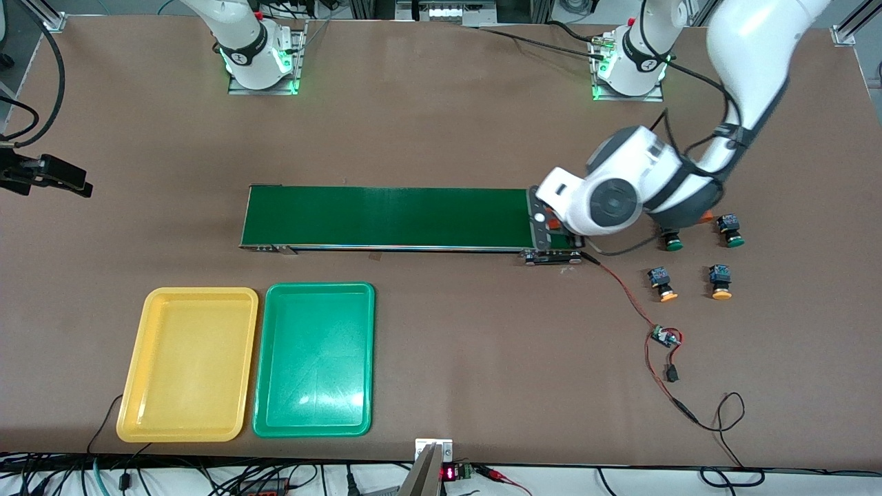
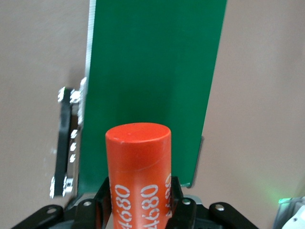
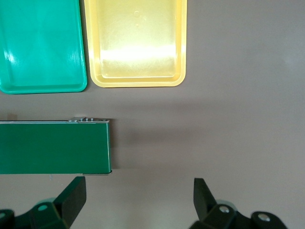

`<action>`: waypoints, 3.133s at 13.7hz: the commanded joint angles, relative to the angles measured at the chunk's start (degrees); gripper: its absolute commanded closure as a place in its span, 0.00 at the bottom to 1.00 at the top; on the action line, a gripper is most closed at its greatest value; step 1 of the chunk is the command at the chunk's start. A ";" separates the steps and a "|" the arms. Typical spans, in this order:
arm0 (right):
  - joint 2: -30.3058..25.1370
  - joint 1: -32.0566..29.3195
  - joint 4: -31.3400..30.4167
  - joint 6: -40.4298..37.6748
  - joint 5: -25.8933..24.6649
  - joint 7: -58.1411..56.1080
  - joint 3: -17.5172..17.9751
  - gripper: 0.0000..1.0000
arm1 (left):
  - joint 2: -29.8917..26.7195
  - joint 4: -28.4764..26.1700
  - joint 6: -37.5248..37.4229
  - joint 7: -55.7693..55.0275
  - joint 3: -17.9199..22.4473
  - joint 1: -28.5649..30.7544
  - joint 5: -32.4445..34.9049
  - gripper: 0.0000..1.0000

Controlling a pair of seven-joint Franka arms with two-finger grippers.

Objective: Sort buttons by color to trays
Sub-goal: 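Carry the orange cylinder onto the conveyor belt and open the left gripper, then move the left gripper back over a yellow-capped button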

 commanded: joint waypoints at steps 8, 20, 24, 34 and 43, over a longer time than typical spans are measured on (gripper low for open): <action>-1.04 -0.34 -1.29 1.31 0.69 0.68 0.02 0.00 | -1.02 -8.55 12.17 0.99 -0.09 -0.13 4.19 0.00; -0.87 -0.43 -1.29 2.27 0.69 0.68 0.02 0.00 | -2.96 9.10 -5.93 -29.36 3.77 1.98 4.37 0.00; -0.87 -0.43 -1.29 2.27 0.69 0.68 -0.07 0.00 | -0.76 14.46 -5.84 -46.29 6.77 1.80 4.28 0.00; -0.87 -0.69 -1.47 3.15 0.69 0.68 -0.16 0.00 | 3.98 18.87 -5.41 -49.18 16.52 5.05 4.11 0.00; -0.87 -0.43 -1.99 3.59 0.60 0.68 -0.16 0.00 | 5.40 1.41 20.83 -65.37 17.93 11.73 4.37 0.03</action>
